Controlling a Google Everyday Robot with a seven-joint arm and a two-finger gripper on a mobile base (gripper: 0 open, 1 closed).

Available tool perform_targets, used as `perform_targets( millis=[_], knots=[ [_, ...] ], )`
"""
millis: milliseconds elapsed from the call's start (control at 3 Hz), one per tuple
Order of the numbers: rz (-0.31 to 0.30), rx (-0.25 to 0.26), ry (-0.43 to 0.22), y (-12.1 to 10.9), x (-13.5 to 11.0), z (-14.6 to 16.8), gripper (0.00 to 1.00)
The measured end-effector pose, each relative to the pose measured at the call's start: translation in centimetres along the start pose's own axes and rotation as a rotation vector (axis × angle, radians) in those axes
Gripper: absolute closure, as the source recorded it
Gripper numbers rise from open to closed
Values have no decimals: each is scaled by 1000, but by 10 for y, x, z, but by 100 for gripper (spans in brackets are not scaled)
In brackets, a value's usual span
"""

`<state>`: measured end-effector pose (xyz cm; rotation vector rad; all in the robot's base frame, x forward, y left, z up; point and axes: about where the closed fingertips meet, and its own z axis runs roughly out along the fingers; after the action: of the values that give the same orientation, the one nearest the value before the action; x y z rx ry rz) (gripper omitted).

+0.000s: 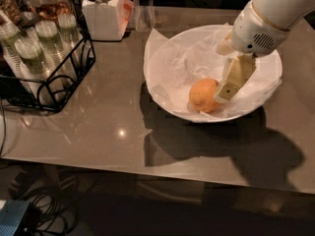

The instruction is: Pick orange from white bowl

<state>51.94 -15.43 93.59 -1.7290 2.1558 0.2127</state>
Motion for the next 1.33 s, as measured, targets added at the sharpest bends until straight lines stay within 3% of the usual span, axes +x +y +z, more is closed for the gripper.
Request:
perform_targets(
  millis=[667, 1333],
  knots=[
    [33, -54, -30, -7, -2, 24, 15],
    [86, -178, -15, -6, 5, 69, 23]
  ],
)
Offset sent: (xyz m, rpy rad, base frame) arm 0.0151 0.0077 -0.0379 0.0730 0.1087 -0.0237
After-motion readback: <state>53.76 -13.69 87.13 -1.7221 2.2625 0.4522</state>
